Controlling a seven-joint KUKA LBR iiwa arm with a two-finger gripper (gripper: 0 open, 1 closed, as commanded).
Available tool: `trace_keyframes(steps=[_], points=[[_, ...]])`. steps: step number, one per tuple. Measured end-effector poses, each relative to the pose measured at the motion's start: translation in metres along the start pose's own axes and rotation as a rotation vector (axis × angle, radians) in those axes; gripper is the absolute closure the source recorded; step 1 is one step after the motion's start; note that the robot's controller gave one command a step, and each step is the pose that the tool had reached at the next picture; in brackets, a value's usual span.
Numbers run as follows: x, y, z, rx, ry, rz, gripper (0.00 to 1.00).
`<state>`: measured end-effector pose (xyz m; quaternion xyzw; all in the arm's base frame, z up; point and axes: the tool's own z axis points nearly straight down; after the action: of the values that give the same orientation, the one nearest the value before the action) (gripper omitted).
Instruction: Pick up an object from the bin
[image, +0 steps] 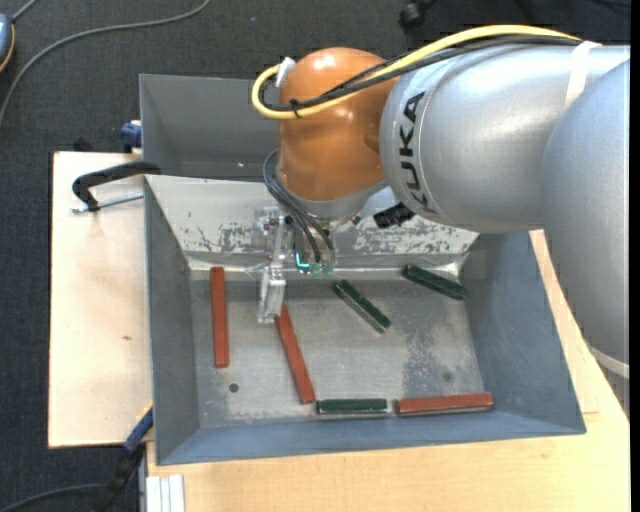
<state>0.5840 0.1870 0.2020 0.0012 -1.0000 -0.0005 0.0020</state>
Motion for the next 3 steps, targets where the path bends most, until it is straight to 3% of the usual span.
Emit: trace_keyframes(steps=[1,3], points=[[0.0129,-0.0821,0.1323,0.002,-0.001,-0.238,0.0],[0.0122,-0.0806,0.131,0.0,-0.004,-0.238,0.0]])
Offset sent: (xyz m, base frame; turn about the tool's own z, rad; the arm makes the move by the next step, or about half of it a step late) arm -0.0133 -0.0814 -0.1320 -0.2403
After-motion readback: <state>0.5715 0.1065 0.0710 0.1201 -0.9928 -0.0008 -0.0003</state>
